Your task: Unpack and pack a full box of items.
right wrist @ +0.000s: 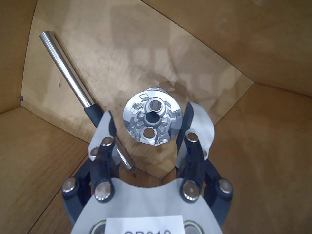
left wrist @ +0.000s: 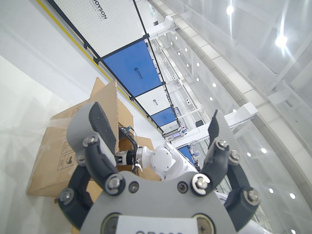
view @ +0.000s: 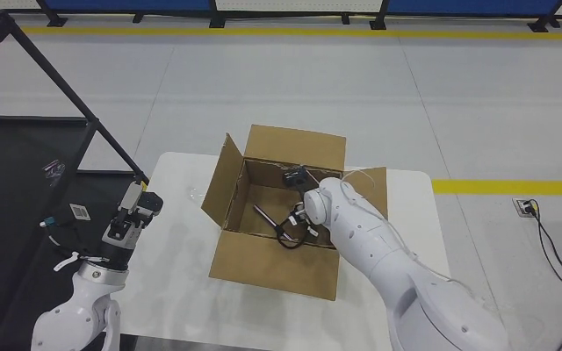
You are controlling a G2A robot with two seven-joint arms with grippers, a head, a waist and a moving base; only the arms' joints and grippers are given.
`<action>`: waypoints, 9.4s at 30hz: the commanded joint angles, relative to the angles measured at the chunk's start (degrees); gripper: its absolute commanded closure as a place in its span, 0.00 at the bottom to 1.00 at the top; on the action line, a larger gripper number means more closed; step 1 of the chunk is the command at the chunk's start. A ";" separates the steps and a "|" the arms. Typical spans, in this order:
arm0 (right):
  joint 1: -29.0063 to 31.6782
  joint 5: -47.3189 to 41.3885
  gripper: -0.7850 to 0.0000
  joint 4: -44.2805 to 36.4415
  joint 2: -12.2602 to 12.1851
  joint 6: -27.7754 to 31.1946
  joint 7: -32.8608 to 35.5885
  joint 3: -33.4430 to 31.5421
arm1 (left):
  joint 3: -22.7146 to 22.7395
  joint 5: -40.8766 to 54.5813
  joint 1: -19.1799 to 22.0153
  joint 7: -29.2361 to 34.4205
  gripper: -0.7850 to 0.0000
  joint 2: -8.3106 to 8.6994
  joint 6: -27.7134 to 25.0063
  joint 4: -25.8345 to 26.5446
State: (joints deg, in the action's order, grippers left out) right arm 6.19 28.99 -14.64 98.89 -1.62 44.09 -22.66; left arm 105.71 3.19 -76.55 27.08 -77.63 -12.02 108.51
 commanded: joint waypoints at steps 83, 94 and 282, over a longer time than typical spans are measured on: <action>35.81 29.56 0.11 -50.65 -27.80 -20.48 15.02 -57.65 | 0.00 0.00 0.00 0.00 0.00 0.00 0.00 0.00; 39.88 32.19 0.00 -65.67 -28.46 -29.29 10.52 -61.62 | 0.00 0.00 0.00 0.00 0.00 0.00 0.00 0.00; 4.26 16.78 1.00 -11.70 -3.95 23.41 -8.92 -11.79 | 0.91 10.84 -3.16 -6.63 0.00 6.81 -0.83 -1.89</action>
State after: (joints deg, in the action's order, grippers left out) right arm 10.00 45.43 -23.89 95.69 23.35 32.74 -33.91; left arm 106.63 14.04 -79.72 20.46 -70.85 -12.82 106.58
